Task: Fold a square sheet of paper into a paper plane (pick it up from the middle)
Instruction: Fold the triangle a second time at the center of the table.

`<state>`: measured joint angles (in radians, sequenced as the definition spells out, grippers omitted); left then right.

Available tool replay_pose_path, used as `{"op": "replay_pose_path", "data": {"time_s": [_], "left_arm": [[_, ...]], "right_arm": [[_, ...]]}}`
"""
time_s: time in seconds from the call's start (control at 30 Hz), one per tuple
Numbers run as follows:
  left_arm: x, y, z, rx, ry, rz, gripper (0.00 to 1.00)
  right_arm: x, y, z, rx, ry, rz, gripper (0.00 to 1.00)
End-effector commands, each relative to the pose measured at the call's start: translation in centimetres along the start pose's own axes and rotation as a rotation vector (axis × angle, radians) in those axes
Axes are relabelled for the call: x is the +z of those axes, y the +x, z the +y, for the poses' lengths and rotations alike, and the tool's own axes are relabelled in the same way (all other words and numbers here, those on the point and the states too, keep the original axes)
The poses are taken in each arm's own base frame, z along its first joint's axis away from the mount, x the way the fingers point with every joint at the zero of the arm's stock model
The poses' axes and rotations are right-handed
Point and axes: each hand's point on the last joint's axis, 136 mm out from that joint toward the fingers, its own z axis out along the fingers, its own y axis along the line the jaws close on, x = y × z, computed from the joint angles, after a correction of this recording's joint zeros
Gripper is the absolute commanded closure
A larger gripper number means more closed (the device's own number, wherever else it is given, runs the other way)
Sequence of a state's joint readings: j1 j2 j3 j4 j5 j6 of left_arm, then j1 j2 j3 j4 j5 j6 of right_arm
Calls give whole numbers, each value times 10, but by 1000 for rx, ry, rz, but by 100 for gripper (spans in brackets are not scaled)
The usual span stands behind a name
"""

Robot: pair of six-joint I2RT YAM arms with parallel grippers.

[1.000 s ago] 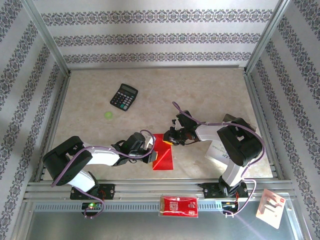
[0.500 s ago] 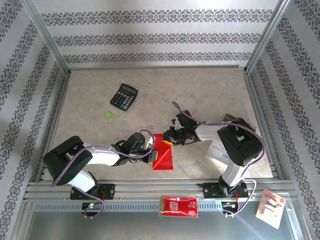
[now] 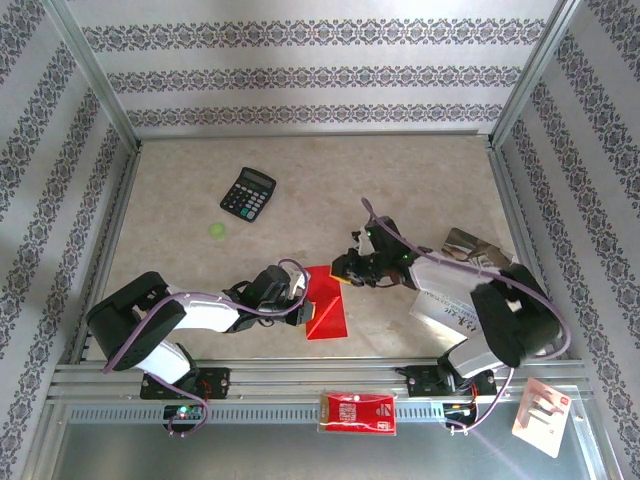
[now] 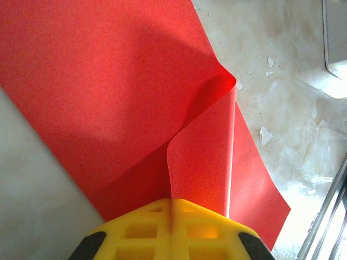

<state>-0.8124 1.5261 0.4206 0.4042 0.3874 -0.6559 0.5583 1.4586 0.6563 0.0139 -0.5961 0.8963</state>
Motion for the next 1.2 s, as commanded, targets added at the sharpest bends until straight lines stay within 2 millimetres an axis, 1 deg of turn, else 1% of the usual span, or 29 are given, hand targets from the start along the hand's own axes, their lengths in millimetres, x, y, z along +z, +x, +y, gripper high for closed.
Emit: {"op": "replay_pose_path", "data": {"time_s": [0.0,0.07,0.13,0.3,0.33,0.5,0.83,1.0,1.17], "left_arm": [[4,30,41,-39,-156,68,100],[4,31,41,-41,-157,70,100],[5,32,42,-42,-160,74,100],[6,33,43,-41,-165,83,100],[6,33,43,-43,-167,84,100],[6,34,45,-51,-177,91,100],[7,35,46,-60,-184,100,100],[7,35,45,-63,-182,102,100],[6,36,46,-60,-184,105,100]], "right_arm": [[2,38,-10,14,27,27,87],[3,57,-8,-8,18,26,95],[6,73,-2,-50,-2,17,100],[17,96,6,-116,-21,-4,100],[20,98,10,-121,-36,-12,100],[33,107,15,-126,-50,-16,100],[52,123,16,-125,-51,4,100],[61,125,16,-119,-59,17,100],[66,124,16,-122,-55,22,100]]}}
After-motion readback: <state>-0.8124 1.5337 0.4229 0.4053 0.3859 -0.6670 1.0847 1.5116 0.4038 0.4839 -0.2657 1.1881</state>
